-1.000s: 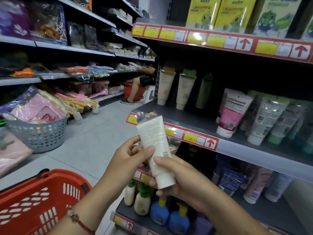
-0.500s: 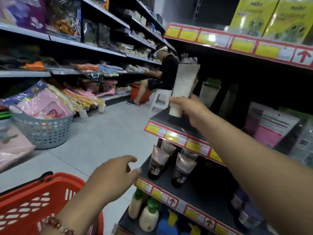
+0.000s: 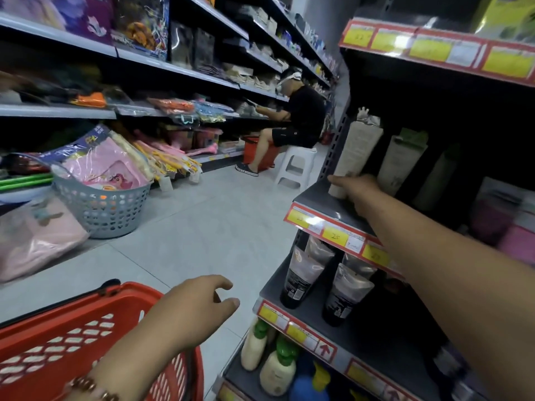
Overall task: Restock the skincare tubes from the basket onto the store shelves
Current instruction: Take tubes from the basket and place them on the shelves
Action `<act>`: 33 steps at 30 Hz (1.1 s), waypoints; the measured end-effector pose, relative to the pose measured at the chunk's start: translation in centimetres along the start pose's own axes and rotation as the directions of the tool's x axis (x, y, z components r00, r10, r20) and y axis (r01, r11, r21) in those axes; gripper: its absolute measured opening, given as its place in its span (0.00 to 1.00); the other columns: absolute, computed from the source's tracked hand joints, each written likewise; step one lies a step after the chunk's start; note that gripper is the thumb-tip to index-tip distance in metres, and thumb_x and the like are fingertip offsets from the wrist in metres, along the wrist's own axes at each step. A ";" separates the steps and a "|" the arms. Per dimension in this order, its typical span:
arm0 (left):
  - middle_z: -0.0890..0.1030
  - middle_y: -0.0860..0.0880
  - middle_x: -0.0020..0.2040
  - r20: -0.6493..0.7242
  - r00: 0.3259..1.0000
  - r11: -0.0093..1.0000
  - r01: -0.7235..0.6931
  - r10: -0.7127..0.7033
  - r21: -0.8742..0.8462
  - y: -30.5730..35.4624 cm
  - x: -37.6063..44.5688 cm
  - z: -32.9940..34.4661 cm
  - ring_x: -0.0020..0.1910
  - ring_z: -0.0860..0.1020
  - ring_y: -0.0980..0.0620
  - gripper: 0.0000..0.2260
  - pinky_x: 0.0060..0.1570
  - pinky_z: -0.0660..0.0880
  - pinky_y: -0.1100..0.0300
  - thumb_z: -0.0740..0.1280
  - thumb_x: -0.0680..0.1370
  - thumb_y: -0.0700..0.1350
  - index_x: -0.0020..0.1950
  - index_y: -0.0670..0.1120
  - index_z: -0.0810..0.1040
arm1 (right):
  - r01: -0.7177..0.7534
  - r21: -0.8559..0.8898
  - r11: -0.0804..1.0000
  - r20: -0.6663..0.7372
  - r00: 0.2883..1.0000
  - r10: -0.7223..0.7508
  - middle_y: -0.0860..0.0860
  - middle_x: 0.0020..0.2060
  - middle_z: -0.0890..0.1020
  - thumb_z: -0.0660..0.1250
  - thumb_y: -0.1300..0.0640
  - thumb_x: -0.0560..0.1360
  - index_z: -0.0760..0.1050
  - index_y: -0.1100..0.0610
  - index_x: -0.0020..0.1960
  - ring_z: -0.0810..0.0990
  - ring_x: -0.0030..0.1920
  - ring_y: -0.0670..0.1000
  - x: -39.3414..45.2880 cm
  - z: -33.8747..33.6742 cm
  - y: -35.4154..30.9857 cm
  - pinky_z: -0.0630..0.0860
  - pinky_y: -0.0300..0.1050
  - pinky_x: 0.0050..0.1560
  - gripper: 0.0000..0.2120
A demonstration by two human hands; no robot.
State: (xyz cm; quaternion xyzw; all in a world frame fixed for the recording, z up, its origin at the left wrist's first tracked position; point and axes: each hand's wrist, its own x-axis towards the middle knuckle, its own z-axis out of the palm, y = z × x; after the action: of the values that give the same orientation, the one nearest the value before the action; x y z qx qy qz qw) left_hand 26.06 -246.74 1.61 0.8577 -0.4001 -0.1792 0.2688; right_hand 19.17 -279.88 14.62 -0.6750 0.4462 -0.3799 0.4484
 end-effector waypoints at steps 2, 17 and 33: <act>0.79 0.59 0.54 0.018 1.000 1.000 0.013 -0.012 -0.019 -0.3 -0.6 -0.4 0.55 0.77 0.56 0.20 0.57 0.73 0.60 0.62 0.77 0.62 0.68 0.59 0.73 | -0.032 0.039 0.999 0.004 0.999 0.032 0.55 0.58 0.80 0.77 0.52 0.68 0.72 0.61 0.65 0.79 0.54 0.55 -1.1 -0.3 -0.3 0.77 0.47 0.54 0.30; 0.78 0.45 0.66 0.197 0.902 0.912 0.338 -0.384 0.233 -19.3 -9.0 -2.0 0.63 0.77 0.46 0.23 0.63 0.73 0.53 0.63 0.77 0.57 0.65 0.44 0.77 | 0.784 -0.304 0.541 0.923 0.383 -0.038 0.50 0.74 0.67 0.65 0.44 0.77 0.63 0.52 0.76 0.66 0.73 0.49 -32.7 16.3 10.8 0.61 0.41 0.71 0.30; 0.79 0.46 0.63 0.362 0.525 0.627 0.519 -0.770 0.581 -41.3 -7.9 9.9 0.61 0.78 0.45 0.20 0.57 0.75 0.55 0.65 0.76 0.48 0.68 0.44 0.73 | 0.984 -0.052 0.171 0.708 -0.084 0.702 0.57 0.66 0.76 0.63 0.42 0.78 0.70 0.59 0.71 0.76 0.63 0.58 -37.8 40.9 31.4 0.71 0.47 0.62 0.28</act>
State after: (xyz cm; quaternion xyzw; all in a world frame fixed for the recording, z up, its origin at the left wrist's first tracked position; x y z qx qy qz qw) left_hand 40.39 -221.53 -30.45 0.8804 -0.1330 -0.4338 -0.1382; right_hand 36.47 -239.58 -31.97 -0.8463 -0.1016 0.5212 -0.0424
